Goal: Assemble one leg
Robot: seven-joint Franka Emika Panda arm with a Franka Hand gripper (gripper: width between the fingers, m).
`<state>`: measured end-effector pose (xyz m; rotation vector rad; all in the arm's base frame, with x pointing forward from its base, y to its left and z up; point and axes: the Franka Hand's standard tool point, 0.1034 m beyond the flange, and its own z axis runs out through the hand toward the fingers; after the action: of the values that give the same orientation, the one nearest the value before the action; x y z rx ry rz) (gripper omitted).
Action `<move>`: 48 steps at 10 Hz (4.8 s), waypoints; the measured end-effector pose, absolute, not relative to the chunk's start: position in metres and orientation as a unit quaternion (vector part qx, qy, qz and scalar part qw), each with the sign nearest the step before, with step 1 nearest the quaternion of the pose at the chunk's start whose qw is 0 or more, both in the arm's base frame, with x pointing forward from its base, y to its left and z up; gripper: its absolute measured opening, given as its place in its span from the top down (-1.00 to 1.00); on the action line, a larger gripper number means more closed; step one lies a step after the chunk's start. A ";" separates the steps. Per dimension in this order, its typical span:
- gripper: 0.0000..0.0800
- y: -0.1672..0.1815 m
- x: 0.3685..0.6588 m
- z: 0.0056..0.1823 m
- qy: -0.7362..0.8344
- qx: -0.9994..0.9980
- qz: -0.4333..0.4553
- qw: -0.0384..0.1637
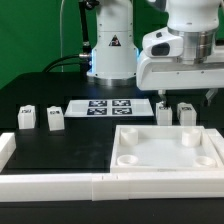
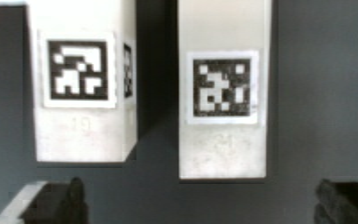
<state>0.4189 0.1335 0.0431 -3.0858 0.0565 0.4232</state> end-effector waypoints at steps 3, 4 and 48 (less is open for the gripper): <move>-0.62 0.134 0.406 0.043 0.003 -0.963 0.268 0.009; -0.62 0.135 0.405 0.040 -0.004 -0.953 0.302 0.011; 0.28 0.125 0.466 0.102 -0.011 -0.999 -0.002 0.042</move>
Offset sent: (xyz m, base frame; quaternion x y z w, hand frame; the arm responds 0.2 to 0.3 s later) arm -0.0040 0.0108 -0.0020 0.0366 -0.1936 -0.0313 0.9799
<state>0.4661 0.1250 0.1017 -3.0581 -0.0332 -0.0072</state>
